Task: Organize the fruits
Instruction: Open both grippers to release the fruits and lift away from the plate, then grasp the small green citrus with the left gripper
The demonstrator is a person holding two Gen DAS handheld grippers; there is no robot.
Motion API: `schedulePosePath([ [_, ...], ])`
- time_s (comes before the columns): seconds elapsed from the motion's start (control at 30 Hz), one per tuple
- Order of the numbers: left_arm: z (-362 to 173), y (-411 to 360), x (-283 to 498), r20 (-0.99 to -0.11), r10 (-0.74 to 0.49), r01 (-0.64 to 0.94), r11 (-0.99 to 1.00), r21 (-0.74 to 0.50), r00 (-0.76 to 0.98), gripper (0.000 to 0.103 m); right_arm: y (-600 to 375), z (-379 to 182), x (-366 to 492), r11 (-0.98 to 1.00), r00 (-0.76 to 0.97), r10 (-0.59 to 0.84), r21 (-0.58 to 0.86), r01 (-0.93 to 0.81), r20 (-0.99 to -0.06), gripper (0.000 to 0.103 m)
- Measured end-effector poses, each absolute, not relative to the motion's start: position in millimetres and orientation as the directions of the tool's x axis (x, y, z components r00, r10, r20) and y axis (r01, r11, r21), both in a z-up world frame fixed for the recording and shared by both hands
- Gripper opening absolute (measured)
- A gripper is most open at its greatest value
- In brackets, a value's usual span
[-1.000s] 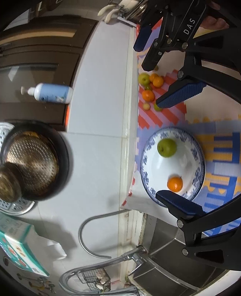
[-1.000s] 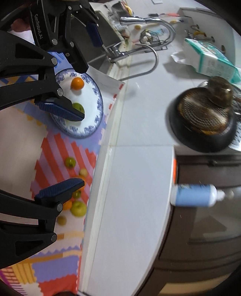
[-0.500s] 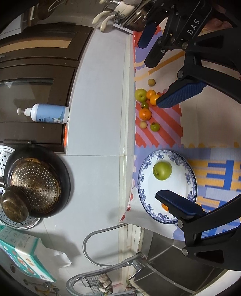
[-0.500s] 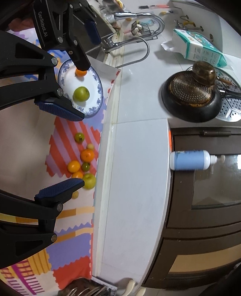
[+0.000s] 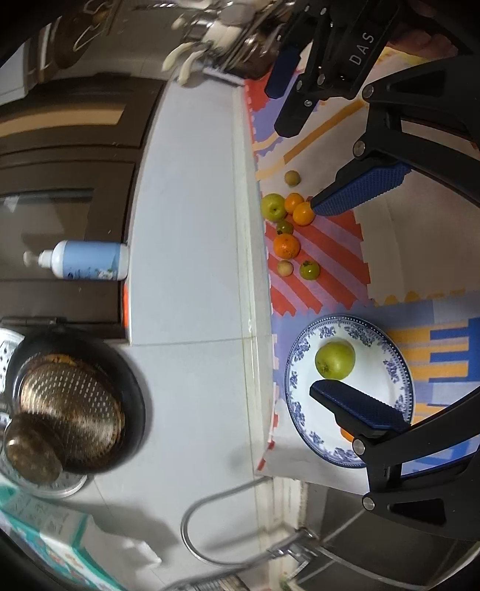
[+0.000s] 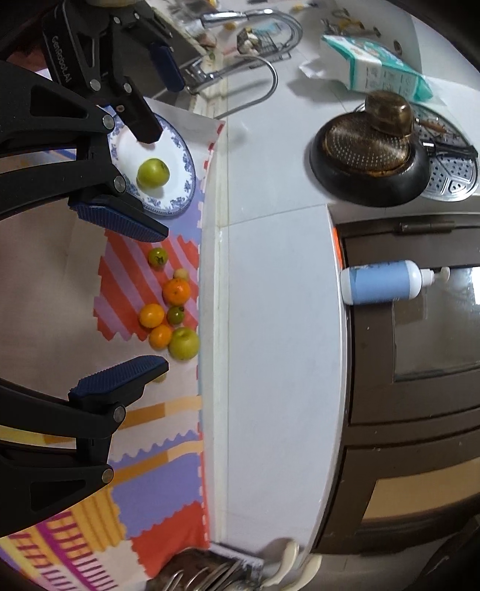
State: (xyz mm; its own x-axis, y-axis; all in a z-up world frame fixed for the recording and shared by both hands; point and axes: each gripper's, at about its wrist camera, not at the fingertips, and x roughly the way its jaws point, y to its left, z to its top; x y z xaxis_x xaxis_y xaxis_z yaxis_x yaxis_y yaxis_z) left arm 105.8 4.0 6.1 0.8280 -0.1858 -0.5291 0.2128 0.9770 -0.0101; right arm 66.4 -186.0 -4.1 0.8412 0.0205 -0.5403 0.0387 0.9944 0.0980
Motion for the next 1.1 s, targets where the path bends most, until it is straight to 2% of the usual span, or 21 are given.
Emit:
schedulePosePath([
  [0.1,1.5,5.8,112.5,-0.529,-0.19,0.223,0.975,-0.002,0.827,0.091,-182.0,-10.0,66.1,0.992,0.833,-0.021,0.089,0.084,-0.553,0.065],
  [0.23,-3.7,1.9,114.7,-0.507,-0.186,0.218,0.976,0.004,0.842,0.091,-180.9,-18.5,68.7,0.995,0.826,-0.009,0.078,0.064,-0.563,0.065],
  [0.43,-16.2,-7.3,124.3,-0.527,-0.177,0.204,0.979,-0.006,0.831,0.09,-188.4,-20.1,80.1,0.999,0.842,0.003,0.047,0.026,-0.54,0.065],
  [0.53,-20.1,-8.7,131.0,-0.53,-0.178,0.201,0.979,-0.015,0.829,0.09,-193.0,-27.1,93.2,0.997,0.826,0.041,0.082,0.007,-0.562,0.065],
  [0.83,-42.0,-23.2,169.0,-0.562,-0.165,0.206,0.979,0.01,0.811,0.09,-194.2,-49.3,119.6,0.997,0.811,0.064,0.064,-0.032,-0.582,0.065],
  [0.93,-50.4,-26.0,180.3,-0.572,-0.168,0.208,0.978,0.005,0.803,0.088,-200.5,-58.7,133.7,0.996,0.803,0.074,0.087,-0.027,-0.592,0.065],
  [1.1,-65.0,-30.5,196.4,-0.6,-0.189,0.241,0.971,0.005,0.777,0.08,-204.3,-75.6,149.5,0.995,0.785,0.071,0.096,-0.015,-0.615,0.065],
])
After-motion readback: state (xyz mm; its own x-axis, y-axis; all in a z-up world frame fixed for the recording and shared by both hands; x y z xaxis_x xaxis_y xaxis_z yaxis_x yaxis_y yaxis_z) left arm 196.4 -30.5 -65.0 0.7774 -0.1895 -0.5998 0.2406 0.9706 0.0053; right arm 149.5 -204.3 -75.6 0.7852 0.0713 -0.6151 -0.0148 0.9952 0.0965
